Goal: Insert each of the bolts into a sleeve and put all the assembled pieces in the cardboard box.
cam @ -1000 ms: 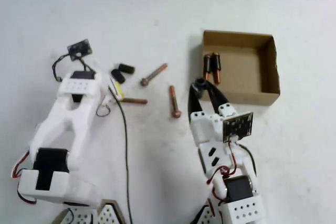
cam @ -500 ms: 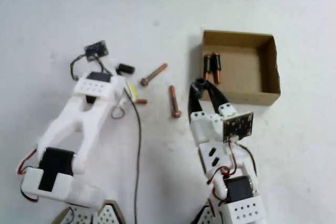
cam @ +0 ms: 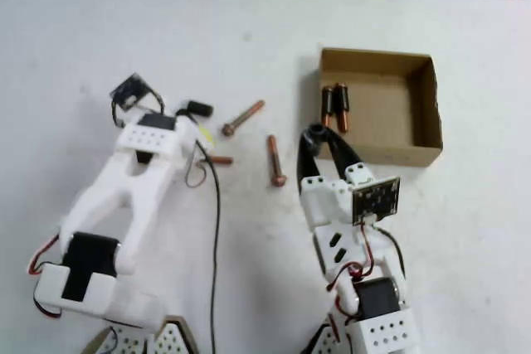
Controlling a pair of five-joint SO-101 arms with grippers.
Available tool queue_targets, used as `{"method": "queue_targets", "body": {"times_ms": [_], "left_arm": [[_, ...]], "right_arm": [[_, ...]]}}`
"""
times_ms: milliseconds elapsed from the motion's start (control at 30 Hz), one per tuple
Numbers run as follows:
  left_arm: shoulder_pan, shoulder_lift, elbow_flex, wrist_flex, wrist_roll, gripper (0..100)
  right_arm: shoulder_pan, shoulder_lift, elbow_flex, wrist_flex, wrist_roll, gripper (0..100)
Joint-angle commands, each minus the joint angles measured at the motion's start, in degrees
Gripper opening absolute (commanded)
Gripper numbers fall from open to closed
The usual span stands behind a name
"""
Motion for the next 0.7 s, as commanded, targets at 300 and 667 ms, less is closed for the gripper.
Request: {"method": "queue_targets", "body": {"times_ms": [300, 667], "left_arm": [[0.13, 5.49, 0.09, -8.35, 0.88, 17], [-2.95, 5.49, -0.62, -8.0, -0.18, 6]], "right_arm": [[0.84, -0.84, 0.53, -0.04, 0.7, 1.7], [0.84, -0.84, 0.53, -0.04, 0.7, 1.7]]}}
